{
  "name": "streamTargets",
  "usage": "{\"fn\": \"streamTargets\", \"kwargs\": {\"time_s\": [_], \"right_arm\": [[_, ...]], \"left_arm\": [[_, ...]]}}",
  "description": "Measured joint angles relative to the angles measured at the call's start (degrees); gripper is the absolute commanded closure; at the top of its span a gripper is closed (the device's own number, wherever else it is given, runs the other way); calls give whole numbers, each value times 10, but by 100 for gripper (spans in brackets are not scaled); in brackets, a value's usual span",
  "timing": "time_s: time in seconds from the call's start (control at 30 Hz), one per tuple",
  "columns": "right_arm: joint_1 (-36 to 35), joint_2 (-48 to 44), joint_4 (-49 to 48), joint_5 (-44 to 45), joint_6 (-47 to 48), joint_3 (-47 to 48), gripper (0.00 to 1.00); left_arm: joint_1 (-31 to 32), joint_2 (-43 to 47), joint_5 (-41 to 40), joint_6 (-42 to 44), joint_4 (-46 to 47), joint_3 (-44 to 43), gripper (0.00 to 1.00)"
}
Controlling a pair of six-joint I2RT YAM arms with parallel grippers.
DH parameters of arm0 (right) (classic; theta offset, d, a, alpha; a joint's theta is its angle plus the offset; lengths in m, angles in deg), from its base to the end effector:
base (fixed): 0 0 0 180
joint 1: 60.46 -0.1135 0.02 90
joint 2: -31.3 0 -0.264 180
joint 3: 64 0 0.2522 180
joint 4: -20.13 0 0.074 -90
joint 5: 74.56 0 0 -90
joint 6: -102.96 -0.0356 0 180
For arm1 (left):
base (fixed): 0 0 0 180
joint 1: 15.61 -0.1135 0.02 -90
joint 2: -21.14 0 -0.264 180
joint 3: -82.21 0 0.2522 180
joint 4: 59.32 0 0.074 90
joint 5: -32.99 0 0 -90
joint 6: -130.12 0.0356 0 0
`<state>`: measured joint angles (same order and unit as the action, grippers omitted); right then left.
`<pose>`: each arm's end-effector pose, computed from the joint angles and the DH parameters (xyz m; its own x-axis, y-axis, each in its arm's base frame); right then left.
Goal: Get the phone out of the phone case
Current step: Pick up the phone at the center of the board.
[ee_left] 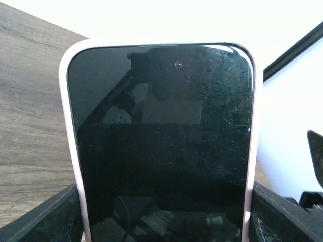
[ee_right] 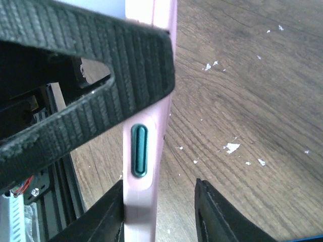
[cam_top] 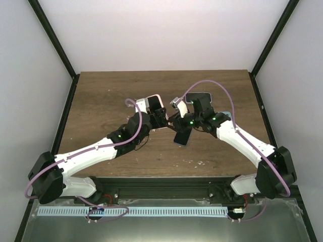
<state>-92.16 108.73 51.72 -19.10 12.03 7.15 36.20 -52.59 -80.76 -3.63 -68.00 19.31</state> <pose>0.2402 0.1721 0.2802 -0.5354 -0.3150 -0.7837 -0.8051 0.4708 0.3608 0.1932 -0.2224 0.2839 -0.4843 -0.4080 -0.7739 0.2073 0.8058 -0.5546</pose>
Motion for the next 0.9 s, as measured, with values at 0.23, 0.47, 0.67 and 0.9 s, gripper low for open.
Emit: {"fn": "streamTargets", "kwargs": {"time_s": [0.23, 0.47, 0.67, 0.9], "right_arm": [[-5, 1, -18, -12, -36, 0, 99], [1, -2, 5, -9, -33, -2, 99], [7, -84, 40, -19, 8, -37, 99], [9, -149, 100, -128, 89, -40, 99]], "left_arm": [[0, 0, -19, -5, 8, 2, 16], [-2, 30, -8, 47, -7, 1, 0], [-84, 181, 123, 99, 27, 62, 4], [-163, 258, 370, 150, 76, 151, 18]]}}
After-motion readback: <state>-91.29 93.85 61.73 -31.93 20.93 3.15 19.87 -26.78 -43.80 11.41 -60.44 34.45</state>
